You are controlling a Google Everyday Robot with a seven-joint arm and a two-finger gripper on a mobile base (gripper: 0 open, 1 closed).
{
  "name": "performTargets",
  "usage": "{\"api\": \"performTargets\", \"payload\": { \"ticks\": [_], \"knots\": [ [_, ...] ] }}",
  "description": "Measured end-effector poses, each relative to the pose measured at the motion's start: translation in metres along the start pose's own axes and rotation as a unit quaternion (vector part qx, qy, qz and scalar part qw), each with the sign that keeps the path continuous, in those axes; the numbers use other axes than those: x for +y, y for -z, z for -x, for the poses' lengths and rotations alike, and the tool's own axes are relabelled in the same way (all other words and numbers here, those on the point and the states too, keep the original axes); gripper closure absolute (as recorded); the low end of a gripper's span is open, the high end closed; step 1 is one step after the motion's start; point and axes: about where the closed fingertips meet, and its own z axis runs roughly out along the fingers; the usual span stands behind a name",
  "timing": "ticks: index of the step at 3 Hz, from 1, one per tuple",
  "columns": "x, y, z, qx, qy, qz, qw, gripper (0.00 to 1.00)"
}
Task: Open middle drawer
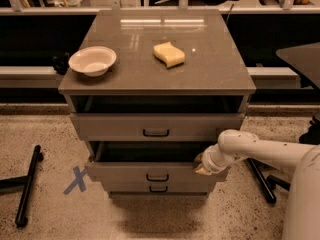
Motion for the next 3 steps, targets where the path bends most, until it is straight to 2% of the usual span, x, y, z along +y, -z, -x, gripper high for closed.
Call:
{"api": "performTargets", "payload": {
  "ticks": [2,3],
  "knots": [
    [0.0013,-0.0008,0.0008,0.000,0.000,0.002,1.0000,0.04],
    [0.0019,-0.0016,0.0009,0.000,0.000,0.003,1.0000,0.00]
  ]
}}
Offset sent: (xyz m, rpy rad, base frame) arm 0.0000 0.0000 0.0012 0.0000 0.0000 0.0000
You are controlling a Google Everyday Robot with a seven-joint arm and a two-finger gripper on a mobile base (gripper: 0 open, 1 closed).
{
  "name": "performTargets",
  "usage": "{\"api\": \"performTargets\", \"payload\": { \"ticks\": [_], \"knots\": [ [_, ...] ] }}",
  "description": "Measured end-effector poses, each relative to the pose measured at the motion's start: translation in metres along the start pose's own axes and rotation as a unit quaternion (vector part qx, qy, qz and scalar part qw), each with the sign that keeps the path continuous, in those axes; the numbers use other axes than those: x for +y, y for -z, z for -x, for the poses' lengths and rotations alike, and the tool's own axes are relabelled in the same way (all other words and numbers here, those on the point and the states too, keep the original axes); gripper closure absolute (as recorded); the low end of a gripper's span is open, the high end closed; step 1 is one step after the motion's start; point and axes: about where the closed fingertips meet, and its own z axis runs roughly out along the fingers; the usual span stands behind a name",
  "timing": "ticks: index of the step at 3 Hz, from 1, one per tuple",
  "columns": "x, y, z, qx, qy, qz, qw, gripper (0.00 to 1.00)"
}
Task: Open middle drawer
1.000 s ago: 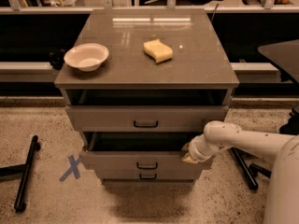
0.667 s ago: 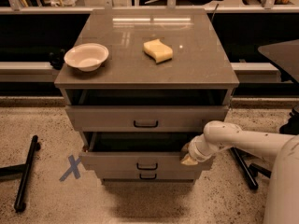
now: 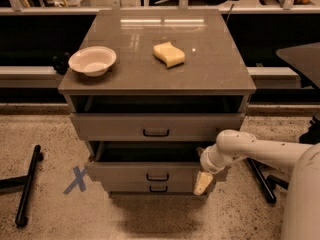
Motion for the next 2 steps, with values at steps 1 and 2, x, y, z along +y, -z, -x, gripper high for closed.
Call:
{"api": "performTargets", "payload": {
  "ticks": [1,2],
  "knots": [
    [0.002,-0.011,0.000,-0.001,0.004,0.017,0.9998,0.03],
    [0.005,-0.024,-0.002,-0.003,0.004,0.036,0.9994,0.26]
  ]
}}
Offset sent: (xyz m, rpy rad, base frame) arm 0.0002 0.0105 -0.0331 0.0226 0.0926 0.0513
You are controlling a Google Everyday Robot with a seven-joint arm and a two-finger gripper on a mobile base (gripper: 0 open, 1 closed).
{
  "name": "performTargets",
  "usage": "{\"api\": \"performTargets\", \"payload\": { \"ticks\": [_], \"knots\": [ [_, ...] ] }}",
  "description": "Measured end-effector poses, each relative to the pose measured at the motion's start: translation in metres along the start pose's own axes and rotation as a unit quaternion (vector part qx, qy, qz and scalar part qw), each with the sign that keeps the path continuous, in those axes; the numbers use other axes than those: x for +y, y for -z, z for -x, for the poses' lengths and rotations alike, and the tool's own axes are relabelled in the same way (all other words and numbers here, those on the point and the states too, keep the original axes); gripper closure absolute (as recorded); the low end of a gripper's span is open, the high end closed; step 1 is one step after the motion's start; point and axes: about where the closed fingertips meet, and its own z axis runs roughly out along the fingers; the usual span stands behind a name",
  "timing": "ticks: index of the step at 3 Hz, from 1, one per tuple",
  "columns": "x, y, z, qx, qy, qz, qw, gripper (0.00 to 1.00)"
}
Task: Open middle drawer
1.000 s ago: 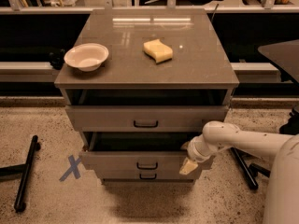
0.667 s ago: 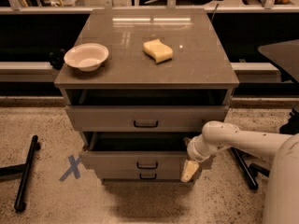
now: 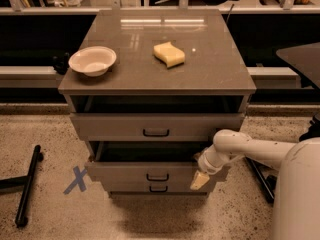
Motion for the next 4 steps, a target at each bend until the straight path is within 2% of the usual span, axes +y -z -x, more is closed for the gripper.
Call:
{"api": "performTargets", "payload": {
  "ticks": [1,2,3,4],
  "knots": [
    [0.009,0.010,0.006,0.001,0.013,-0.009,0.9999,0.49],
    [0.036,0.017,0.006,-0.002,0.018,0.014,0.9997,0.72],
    [0.070,0.013,-0.002,-0.016,0.005,0.062,0.9980,1.00],
    [0.070,0.013,-0.002,-0.016,0.005,0.062,0.9980,1.00]
  ]
}}
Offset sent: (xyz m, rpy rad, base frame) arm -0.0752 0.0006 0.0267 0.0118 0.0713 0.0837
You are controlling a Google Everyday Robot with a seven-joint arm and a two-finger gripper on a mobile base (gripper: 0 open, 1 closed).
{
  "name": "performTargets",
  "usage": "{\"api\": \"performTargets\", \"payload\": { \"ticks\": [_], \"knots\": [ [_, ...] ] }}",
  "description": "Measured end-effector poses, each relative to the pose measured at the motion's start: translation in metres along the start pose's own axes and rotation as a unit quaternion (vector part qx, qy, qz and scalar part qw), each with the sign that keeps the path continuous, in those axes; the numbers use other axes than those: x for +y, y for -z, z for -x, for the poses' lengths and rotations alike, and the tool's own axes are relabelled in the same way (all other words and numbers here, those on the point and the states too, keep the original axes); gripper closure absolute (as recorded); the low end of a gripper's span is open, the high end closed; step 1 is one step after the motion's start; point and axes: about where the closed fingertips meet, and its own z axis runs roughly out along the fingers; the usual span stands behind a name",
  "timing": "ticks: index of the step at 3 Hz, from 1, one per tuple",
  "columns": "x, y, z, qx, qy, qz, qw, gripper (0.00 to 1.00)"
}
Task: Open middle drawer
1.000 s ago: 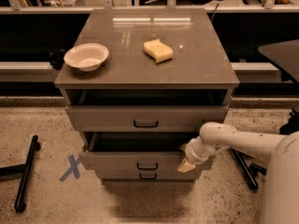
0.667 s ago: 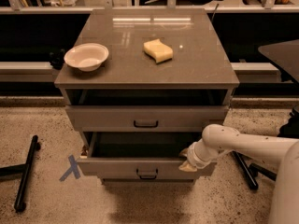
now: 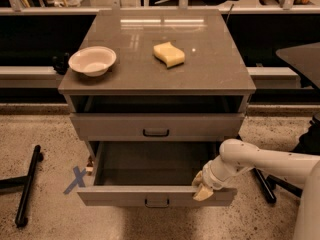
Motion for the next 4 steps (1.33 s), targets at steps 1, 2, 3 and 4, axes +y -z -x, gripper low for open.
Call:
{"api": "performTargets", "payload": {
  "ticks": [1,2,3,4],
  "knots": [
    [0.035,-0.009,-0.010,-0.036,-0.021,0.022,0.9989,1.00],
    [0.035,-0.009,-0.010,-0.036,-0.021,0.022,0.9989,1.00],
    [0.048,-0.007,-0.012,-0.029,-0.021,0.012,0.9993,1.00],
    [0.056,-0.002,-0.013,-0.025,-0.019,-0.001,0.9995,1.00]
  ]
}}
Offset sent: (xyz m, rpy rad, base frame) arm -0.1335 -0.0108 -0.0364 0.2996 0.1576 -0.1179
